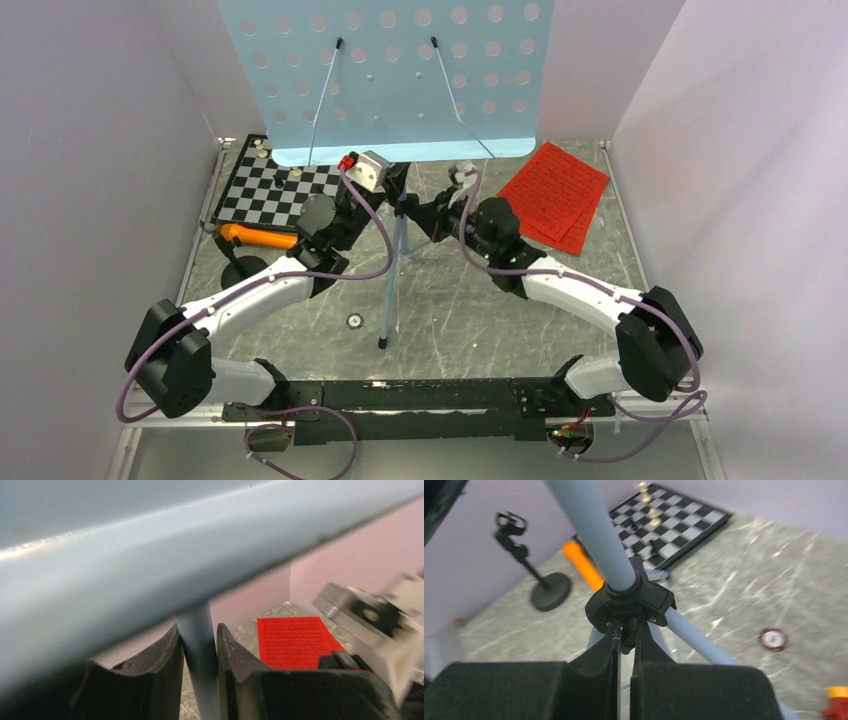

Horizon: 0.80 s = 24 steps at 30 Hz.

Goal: Pack up the instrument practice props

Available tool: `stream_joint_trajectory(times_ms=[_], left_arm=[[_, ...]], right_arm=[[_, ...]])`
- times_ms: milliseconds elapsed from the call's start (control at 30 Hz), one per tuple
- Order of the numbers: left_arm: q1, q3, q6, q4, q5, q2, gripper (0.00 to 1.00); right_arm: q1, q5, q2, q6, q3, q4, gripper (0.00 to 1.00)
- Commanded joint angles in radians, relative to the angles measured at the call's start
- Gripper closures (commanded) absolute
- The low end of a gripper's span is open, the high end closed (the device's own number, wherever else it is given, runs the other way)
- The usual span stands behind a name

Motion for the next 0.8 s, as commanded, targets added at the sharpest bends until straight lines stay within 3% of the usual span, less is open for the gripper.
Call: stream_joint_trajectory(times_ms=[0, 233, 400, 567, 700, 767], left_arm=[[-0.020, 0.029, 0.040, -0.056, 0.101, -0.009, 1.00], [-0.020, 0.042, 0.032, -0.079, 0.093, 0.000, 1.00], [-0.017, 0.038, 0.017, -0.070, 0.082, 0.008, 1.00], [-0.012, 0.044, 0.008, -0.078, 0.074, 0.019, 1.00], [-0.005, 0.040, 0.004, -0.081, 0.066, 0.023, 1.00], [-0.004, 0.036, 0.007, -0.079, 0.060, 0.023, 1.00]], right_arm=[[0.095, 0.378, 0.003, -0.472, -0.107, 0.120, 1.00], [0.298, 0.740, 0.080, -1.106, -0.235, 0.443, 1.00], [0.393, 0.901, 0.262, -1.530, -0.299, 0.832, 1.00], [0.459, 0.903, 0.360, -1.733, -0.319, 0.966, 1.00], [0.461, 0.933, 0.330, -1.662, -0.306, 0.963, 1.00], [0.461, 0.941, 0.264, -1.572, -0.296, 0.853, 1.00]])
